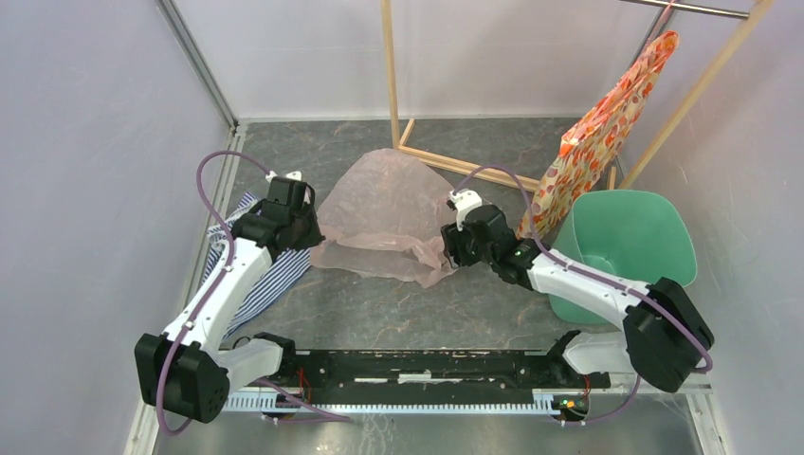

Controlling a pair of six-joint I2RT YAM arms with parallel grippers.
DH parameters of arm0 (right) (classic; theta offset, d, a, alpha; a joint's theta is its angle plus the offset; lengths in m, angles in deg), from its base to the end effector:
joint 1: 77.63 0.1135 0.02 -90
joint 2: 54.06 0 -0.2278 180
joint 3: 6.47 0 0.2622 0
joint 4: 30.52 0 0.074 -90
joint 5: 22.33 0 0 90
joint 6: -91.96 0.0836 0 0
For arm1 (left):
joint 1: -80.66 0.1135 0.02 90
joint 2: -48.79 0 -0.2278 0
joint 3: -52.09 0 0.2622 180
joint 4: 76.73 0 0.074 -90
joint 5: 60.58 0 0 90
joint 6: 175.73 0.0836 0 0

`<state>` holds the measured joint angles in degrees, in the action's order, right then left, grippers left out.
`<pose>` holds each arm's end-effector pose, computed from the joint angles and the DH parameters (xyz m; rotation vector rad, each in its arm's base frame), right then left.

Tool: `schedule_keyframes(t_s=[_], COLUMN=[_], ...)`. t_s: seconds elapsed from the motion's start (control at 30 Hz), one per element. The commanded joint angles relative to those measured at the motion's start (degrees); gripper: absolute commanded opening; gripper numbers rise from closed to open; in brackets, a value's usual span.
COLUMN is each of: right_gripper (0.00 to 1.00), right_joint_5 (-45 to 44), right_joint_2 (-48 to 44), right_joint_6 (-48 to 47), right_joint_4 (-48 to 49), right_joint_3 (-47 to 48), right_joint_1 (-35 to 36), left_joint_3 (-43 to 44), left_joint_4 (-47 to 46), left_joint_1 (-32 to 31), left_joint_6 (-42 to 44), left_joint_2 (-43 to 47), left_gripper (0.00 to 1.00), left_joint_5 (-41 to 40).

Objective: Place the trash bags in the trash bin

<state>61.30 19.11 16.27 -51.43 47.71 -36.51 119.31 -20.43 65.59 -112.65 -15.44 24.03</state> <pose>0.2490 0.2051 0.1455 -0.4731 2.2422 0.3851 0.2693 -0.0644 0.2062 -0.2975 2.4875 -0.1875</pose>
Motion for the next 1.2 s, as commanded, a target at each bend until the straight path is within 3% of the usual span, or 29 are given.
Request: schedule_keyframes(t_s=[0.0, 0.07, 0.13, 0.2, 0.3, 0.47, 0.57, 0.67, 0.83, 0.93, 1.03, 1.17], right_gripper=[0.61, 0.57, 0.31, 0.01, 0.00, 0.00, 0.00, 0.00, 0.00, 0.00, 0.00, 0.00], right_joint_5=[0.9, 0.5, 0.4, 1.2, -1.0, -0.4, 1.1, 4.3, 1.4, -0.1, -1.6, -3.0], right_joint_2=[2.5, 3.6, 5.1, 5.8, 3.2, -2.0, -6.2, -10.8, -11.0, -10.7, -12.8, -13.4], right_joint_6=[-1.5, -1.7, -1.7, -1.7, -1.7, -4.2, -4.9, -2.8, 0.1, 2.7, 4.4, 4.1], right_joint_4=[7.1, 7.3, 6.8, 0.5, -9.1, -17.4, -13.4, -8.4, -5.1, -3.7, -3.1, -6.6], right_joint_3=[0.4, 1.1, 4.2, 11.1, 27.0, 59.9, 64.0, 50.4, 17.5, 7.0, 4.1, 9.3], right_joint_1=[-0.2, -0.2, -0.2, -0.2, -0.2, -0.1, -0.1, 0.0, 4.4, 7.5, 9.7, 10.8], left_joint_3=[1.5, 1.7, 2.3, 5.3, 17.1, 55.7, 66.1, 56.3, 19.7, 5.0, 0.6, 4.1], left_joint_4=[-2.2, -2.4, -2.8, -1.8, 1.8, 2.7, -1.9, -3.5, -2.1, -1.7, 0.7, 4.1], left_joint_1=[0.5, 0.5, 0.5, 0.5, 0.5, 0.5, 0.5, 0.5, 0.5, 0.5, 0.5, 0.5], left_joint_6=[2.7, 2.7, 2.7, 2.7, 1.9, -4.0, -4.7, -2.6, -1.9, -2.8, -2.9, -2.8], left_joint_2=[-0.1, -0.3, -0.3, -0.5, -0.6, -2.9, -2.4, 1.1, 8.5, 13.0, 17.0, 19.1], left_gripper=[0.02, 0.02, 0.02, 0.02, 0.02, 0.02, 0.02, 0.02, 0.02, 0.02, 0.02, 0.02], left_joint_5=[1.2, 1.7, 2.6, 3.9, 6.6, 14.9, 16.2, 15.8, 10.8, 11.6, 11.4, 11.7])
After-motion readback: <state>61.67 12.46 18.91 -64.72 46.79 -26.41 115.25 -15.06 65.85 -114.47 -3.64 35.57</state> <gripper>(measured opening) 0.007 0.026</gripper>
